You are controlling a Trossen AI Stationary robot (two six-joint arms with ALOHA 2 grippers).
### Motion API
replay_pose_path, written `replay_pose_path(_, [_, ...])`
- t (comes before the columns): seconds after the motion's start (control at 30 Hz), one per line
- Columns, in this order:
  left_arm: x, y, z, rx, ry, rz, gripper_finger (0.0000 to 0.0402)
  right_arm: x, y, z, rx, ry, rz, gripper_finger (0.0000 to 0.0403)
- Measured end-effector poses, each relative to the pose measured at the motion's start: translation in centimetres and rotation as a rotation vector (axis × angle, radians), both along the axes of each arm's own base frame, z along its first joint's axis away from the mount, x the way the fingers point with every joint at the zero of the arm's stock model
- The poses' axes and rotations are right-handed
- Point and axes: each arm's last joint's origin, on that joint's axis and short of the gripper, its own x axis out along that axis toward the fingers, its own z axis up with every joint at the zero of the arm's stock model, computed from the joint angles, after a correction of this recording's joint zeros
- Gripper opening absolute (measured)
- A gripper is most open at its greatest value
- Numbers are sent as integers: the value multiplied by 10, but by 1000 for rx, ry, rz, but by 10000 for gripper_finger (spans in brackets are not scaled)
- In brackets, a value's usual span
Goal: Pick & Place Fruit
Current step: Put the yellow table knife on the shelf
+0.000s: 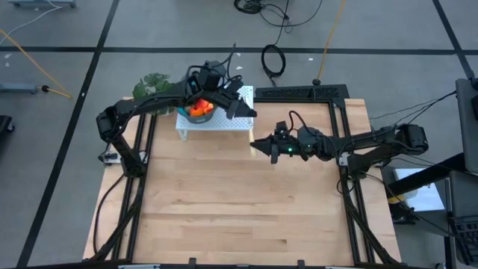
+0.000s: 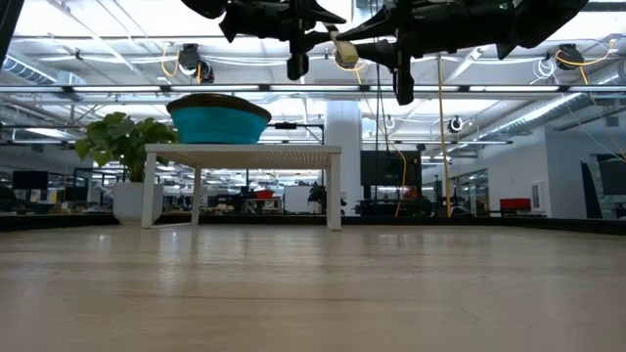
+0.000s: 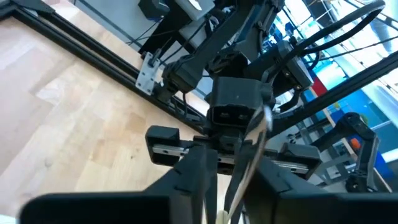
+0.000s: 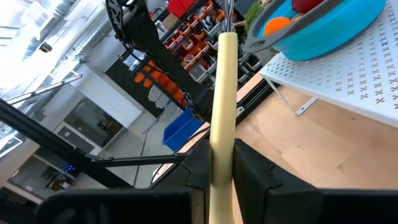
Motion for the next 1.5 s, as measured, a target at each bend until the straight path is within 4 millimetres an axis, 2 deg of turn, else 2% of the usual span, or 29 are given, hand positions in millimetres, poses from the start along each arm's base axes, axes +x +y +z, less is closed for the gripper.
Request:
replay_pose_path(0.27, [-16,22,-6,-2,62,51,149,-1,-13,0,38,-4,-65,33])
replay_pose_path(0.43, [-29,36,0,47,64,143,156,-2,-22,-3,68,16,-100,33])
replay_pose_path(0.6, [-41,38,12,167,49,228,147,-5,-36,-3,147,3,-155,33])
replay_pose_path(0.83, [-51,22,31,361,17,244,128,-6,-59,-5,232,-17,-237,33])
replay_pose_path(1.03, [-45,1,30,440,19,154,116,15,-74,-2,240,0,-203,33])
replay_pose_path(1.23, [-42,-16,32,499,7,82,104,33,-88,-13,272,40,-222,33])
replay_pose_path(1.5, [-57,-37,52,630,-58,42,93,35,-99,-14,281,129,-269,33])
